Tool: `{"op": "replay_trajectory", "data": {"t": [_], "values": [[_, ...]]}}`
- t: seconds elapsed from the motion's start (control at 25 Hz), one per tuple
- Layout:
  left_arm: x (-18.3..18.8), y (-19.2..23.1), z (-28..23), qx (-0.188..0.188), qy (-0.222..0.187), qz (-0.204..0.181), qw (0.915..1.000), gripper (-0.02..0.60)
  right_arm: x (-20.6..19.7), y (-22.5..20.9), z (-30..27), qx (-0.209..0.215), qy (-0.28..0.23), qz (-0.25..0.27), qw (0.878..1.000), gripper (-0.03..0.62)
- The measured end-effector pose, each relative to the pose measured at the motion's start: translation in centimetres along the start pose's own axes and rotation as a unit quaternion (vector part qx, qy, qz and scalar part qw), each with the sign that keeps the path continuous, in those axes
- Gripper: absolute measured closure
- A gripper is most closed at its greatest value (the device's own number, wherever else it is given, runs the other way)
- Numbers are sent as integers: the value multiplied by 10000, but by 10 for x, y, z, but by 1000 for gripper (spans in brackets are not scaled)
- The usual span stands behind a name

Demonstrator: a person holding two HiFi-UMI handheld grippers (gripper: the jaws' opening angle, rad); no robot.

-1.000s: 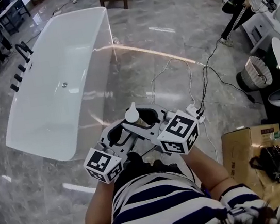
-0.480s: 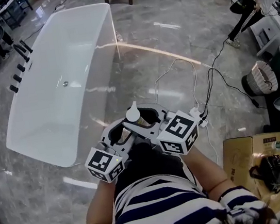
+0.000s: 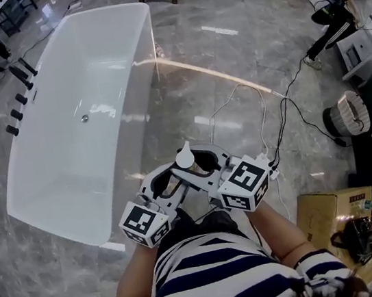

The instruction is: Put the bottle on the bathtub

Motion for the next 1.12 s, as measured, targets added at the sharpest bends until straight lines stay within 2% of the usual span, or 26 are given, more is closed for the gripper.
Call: {"op": "replay_trajectory", "data": {"t": [0.36,0.72,1.12], "values": [[32,95,-33,-290,-61,-82,9995,422,29,-55,-72,-206,-144,100,9996,405],[38,158,-82,-174,-34,5,9998,422,45,-124,-116,-182,-50,-35,9998,405],[39,216,-151,237,63,27,9997,420,64,-217,-151,236,237,-87,9994,405]]}}
Point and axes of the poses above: the fingertips, and each gripper's own axes: z backward along the fingers, y to its left, x out of its top, the point moved 9 cm from there along z, backward along the fingers, and after that the axes turned 11 degrees about -y, right-handed, at the moved point
